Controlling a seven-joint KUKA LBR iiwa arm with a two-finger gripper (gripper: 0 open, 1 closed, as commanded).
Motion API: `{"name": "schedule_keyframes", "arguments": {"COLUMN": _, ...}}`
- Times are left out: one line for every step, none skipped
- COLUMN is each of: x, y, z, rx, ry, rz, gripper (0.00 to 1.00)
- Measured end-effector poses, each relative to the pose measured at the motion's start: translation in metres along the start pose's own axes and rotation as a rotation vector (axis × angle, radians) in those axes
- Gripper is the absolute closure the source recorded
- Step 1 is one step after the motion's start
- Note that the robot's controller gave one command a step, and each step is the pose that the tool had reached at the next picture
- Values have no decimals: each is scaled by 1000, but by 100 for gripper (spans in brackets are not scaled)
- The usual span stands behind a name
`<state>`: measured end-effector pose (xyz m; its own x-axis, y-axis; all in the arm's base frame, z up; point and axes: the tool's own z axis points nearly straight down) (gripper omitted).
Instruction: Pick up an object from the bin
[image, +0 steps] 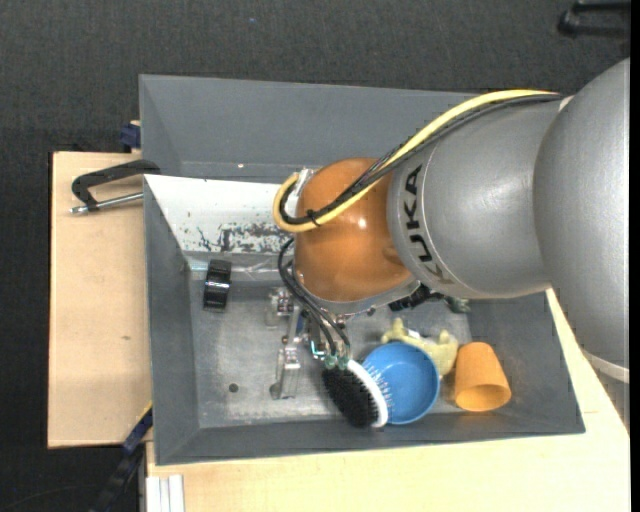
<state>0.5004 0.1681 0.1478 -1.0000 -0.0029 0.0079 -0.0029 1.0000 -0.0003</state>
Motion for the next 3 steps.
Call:
{"name": "schedule_keyframes", "arguments": {"x": -30, "y": -65, "z": 9, "rx": 0, "ry": -12, "rz": 129, "gripper": 0}}
{"name": "schedule_keyframes", "arguments": {"x": -47, "y": -89, "z": 79, "rx": -1, "ry": -3, "rz": 312, "gripper": 0}}
{"name": "schedule_keyframes", "arguments": {"x": -48, "y": -88, "z": 77, "rx": -3, "ry": -6, "rz": 312, "gripper": 100}}
